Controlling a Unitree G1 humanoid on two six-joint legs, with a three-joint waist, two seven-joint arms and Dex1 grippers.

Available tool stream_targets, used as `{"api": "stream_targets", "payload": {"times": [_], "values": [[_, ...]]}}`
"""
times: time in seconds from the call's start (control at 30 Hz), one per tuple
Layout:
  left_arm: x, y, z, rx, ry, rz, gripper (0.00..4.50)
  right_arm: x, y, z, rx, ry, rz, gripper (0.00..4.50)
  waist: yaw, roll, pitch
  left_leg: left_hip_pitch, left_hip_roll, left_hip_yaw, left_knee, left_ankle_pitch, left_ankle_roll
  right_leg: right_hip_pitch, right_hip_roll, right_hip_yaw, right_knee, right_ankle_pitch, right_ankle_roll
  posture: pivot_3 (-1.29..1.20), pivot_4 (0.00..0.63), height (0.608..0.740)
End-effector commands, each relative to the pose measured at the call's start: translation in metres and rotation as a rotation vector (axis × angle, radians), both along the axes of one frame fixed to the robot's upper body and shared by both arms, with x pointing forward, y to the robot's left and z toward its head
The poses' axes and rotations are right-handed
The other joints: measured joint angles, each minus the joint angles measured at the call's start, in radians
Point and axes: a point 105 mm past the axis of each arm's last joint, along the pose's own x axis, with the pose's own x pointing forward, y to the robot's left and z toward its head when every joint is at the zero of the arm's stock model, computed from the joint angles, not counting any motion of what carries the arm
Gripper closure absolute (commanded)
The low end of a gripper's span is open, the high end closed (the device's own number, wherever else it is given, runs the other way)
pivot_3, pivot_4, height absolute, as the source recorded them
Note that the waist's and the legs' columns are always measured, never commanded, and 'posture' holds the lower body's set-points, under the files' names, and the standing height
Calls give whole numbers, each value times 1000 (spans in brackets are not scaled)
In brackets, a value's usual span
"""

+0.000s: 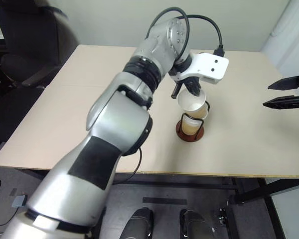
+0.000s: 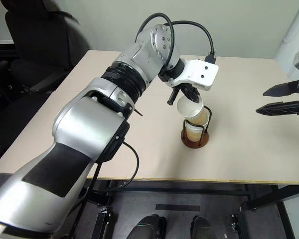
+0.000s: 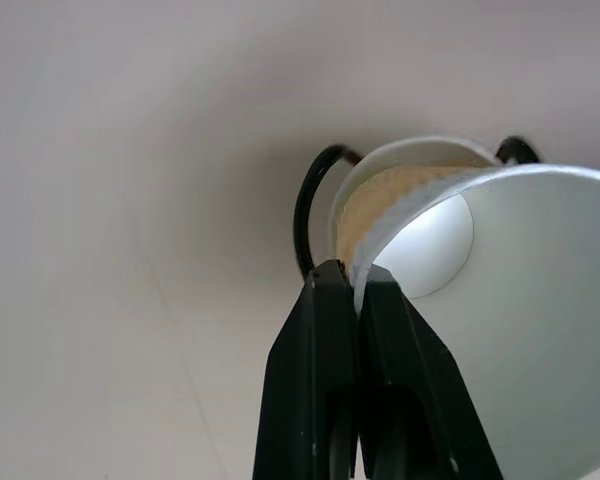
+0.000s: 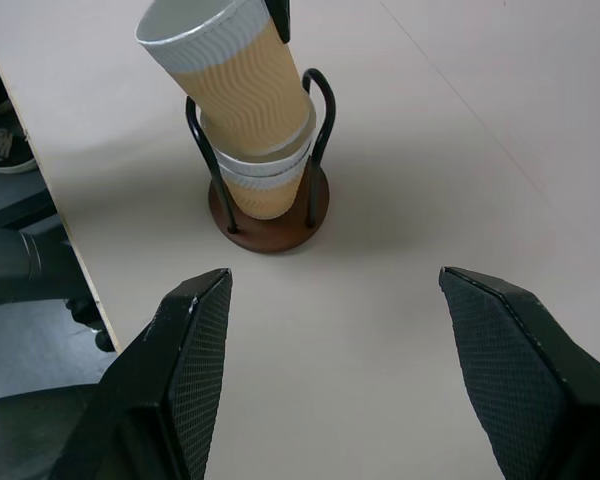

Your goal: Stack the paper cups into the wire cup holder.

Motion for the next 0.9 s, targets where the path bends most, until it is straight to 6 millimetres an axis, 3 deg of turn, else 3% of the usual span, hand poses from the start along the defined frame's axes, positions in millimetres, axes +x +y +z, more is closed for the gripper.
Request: {"api": "stream_targets", "payload": {"times": [0.03,0.07,0.17,0.47,0.53,0.7,0.8,0.9], "values": [[0,-5,4,10,-53,-20,4473,-7,-1,16,-2,-68,0,1156,0,0,0,0,0,0,0,0,0,0,0,0,0,0,0,0,150,740],[0,-6,4,9,-56,-19,4473,-7,-1,16,-2,-68,-1,1156,0,0,0,0,0,0,0,0,0,0,0,0,0,0,0,0,150,740],[-1,-8,3,2,-52,-21,3848,-7,-1,16,-4,-63,-1,1156,0,0,0,0,0,0,0,0,0,0,0,0,0,0,0,0,150,740],[-3,-19,10,-90,-56,-30,575,-7,-1,14,-8,-55,-4,1156,0,0,0,0,0,0,0,0,0,0,0,0,0,0,0,0,150,740],[0,-22,15,-145,-80,-18,17,-7,-2,13,-8,-54,-5,1156,0,0,0,0,0,0,0,0,0,0,0,0,0,0,0,0,150,740],[5,-19,34,-340,-61,21,17,-5,3,10,-6,-57,8,1156,0,0,0,0,0,0,0,0,0,0,0,0,0,0,1,0,150,740],[9,-2,49,-520,39,60,17,1,10,7,25,-80,16,1156,-2,0,0,1,0,0,0,0,-1,0,0,0,1,0,1,0,150,740],[13,33,65,-738,198,98,17,5,12,-3,57,-71,16,1156,-6,1,0,3,1,1,-1,1,-1,1,1,1,2,0,0,0,150,740]]}}
